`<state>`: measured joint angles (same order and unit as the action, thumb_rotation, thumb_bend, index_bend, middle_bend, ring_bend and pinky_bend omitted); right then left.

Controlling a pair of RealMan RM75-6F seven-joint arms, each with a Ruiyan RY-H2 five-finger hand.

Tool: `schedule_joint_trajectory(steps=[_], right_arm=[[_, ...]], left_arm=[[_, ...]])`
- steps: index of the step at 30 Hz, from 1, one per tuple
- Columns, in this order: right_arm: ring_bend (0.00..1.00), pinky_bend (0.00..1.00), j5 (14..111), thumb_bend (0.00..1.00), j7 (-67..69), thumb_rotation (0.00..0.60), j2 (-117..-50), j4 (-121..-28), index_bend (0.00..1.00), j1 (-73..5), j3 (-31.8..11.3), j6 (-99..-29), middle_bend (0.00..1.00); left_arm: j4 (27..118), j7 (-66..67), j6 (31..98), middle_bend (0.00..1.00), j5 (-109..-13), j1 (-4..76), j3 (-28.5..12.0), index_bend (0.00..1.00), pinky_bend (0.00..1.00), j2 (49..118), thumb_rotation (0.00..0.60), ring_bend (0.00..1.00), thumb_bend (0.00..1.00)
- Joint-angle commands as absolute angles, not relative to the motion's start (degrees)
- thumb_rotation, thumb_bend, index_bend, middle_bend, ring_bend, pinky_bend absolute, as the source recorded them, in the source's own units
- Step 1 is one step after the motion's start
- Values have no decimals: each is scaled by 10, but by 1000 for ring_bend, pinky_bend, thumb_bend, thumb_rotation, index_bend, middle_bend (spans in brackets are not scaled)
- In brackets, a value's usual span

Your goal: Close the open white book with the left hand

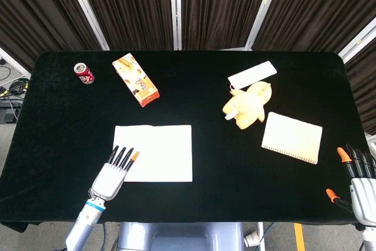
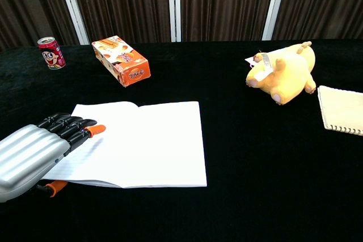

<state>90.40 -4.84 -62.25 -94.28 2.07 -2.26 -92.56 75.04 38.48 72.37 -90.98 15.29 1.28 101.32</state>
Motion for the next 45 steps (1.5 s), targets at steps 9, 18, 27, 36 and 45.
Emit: schedule_joint_trajectory(steps=[9, 18, 27, 36, 45], right_arm=[[0, 0, 903, 40, -49, 600, -623, -944, 14, 21, -23, -925, 0], [0, 0, 901, 40, -48, 600, -622, -943, 14, 21, -23, -924, 0], [0, 0, 902, 40, -49, 600, -622, -944, 14, 21, -23, -924, 0], [0, 0, 900, 40, -41, 600, -618, -946, 15, 24, -25, -930, 0], [0, 0, 895, 40, -31, 600, -613, -947, 15, 26, -26, -929, 0]], left_arm=[[778, 390, 760, 0, -949, 154, 27, 0, 0, 1003, 600, 0, 572], [814, 403, 784, 0, -971, 153, 29, 0, 0, 986, 600, 0, 572], [837, 407, 800, 0, -985, 163, 9, 0, 0, 985, 600, 0, 557], [867, 456, 780, 0, -988, 190, -24, 0, 0, 993, 600, 0, 472], [884, 482, 771, 0, -987, 204, -38, 0, 0, 990, 600, 0, 465]])
